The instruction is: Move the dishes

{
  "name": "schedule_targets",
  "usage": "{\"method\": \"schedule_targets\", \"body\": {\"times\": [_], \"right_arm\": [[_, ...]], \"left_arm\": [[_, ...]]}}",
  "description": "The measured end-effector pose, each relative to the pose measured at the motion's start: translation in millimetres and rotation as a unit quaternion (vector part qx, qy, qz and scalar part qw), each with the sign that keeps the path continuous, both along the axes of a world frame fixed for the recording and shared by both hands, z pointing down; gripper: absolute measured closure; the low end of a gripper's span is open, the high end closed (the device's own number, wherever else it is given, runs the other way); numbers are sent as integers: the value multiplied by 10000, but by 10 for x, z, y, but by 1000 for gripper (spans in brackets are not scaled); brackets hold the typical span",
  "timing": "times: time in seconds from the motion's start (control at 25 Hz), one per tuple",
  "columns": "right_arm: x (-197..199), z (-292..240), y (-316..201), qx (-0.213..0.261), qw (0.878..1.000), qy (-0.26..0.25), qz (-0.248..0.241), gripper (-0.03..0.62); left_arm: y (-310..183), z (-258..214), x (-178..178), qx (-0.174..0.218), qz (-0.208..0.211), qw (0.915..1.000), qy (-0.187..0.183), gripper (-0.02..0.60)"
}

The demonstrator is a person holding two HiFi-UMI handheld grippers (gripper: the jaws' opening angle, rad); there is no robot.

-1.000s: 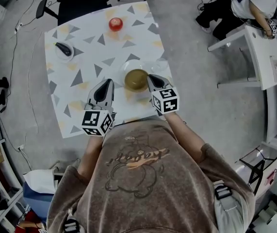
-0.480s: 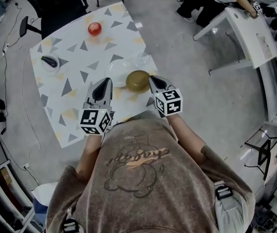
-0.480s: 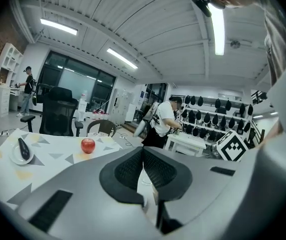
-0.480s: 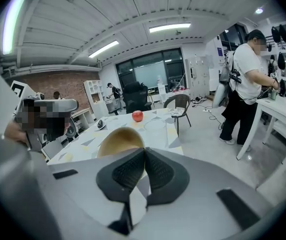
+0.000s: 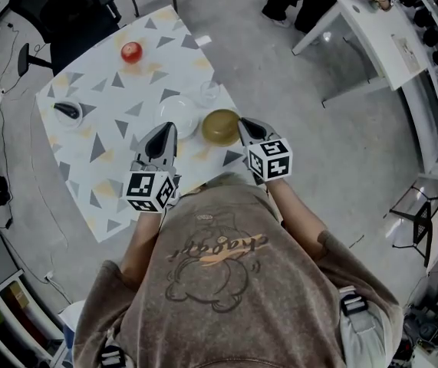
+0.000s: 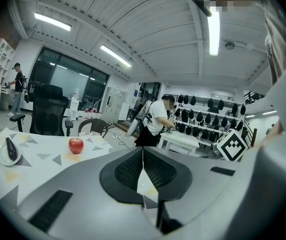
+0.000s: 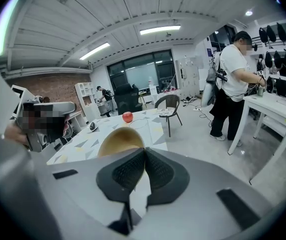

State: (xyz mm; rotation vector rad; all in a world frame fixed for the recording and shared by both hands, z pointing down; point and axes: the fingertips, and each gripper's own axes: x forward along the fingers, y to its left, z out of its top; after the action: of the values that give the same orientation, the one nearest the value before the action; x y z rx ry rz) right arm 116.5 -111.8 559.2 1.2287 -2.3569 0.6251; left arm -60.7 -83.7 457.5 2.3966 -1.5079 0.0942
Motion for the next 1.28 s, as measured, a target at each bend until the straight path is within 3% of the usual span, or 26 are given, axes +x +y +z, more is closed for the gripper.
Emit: {"method": "schedule_targets", "body": {"times": [0.76,1.28], "right_arm": [[103,582,-101,-925,9954,222,-119,585],[102,859,-217,-1244,9915,370,-21,580]], "left_arm": [[-14,41,-29,-111,-240,9996,-78,561],[-38,99,-151,-232,-355,9990,-110,561]]}}
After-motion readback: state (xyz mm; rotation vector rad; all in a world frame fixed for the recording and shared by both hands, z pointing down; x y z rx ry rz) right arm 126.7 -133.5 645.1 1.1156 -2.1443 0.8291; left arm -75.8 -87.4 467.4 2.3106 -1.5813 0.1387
